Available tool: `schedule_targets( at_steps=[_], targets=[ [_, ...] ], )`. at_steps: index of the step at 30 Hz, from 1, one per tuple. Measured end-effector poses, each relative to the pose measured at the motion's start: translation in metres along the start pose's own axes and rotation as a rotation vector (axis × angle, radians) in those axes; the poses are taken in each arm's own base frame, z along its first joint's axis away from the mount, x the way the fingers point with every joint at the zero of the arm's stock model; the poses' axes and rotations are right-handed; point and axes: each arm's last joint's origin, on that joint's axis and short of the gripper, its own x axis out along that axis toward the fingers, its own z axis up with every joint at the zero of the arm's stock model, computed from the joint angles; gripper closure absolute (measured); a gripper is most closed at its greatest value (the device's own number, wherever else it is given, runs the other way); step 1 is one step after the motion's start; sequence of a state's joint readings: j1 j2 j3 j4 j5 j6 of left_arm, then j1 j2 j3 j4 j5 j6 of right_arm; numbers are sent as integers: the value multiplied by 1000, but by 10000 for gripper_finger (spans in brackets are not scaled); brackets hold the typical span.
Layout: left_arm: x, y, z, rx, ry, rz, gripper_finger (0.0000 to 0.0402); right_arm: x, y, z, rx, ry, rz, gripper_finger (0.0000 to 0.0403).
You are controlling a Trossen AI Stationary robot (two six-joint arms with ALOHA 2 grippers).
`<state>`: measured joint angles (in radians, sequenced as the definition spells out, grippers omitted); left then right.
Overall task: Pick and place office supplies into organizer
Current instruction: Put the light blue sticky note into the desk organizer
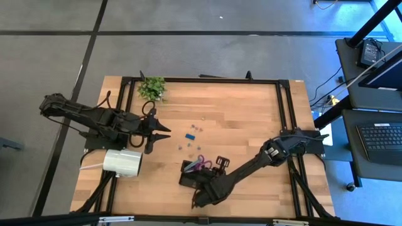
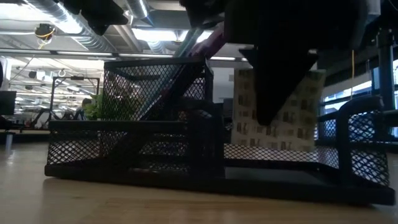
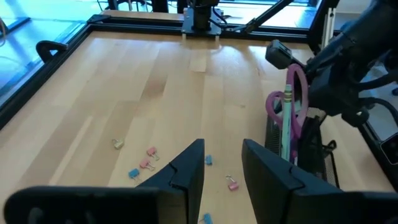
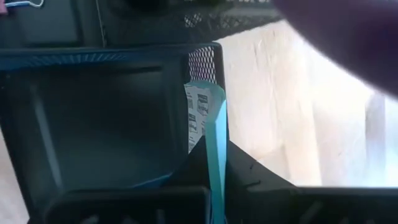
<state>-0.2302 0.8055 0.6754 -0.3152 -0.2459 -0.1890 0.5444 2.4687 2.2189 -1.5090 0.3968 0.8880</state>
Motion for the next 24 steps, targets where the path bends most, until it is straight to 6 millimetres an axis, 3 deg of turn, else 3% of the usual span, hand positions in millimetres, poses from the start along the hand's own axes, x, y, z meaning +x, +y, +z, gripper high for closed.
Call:
schedule_targets(
  at_steps=[10,24],
  targets=[
    [0,1,0,0,-7,34,300,8,-14,16,-48,-33,-54,392],
    [0,1,0,5,-4,34,300,11,-8,10,-52,-44,-51,382]
  ],
)
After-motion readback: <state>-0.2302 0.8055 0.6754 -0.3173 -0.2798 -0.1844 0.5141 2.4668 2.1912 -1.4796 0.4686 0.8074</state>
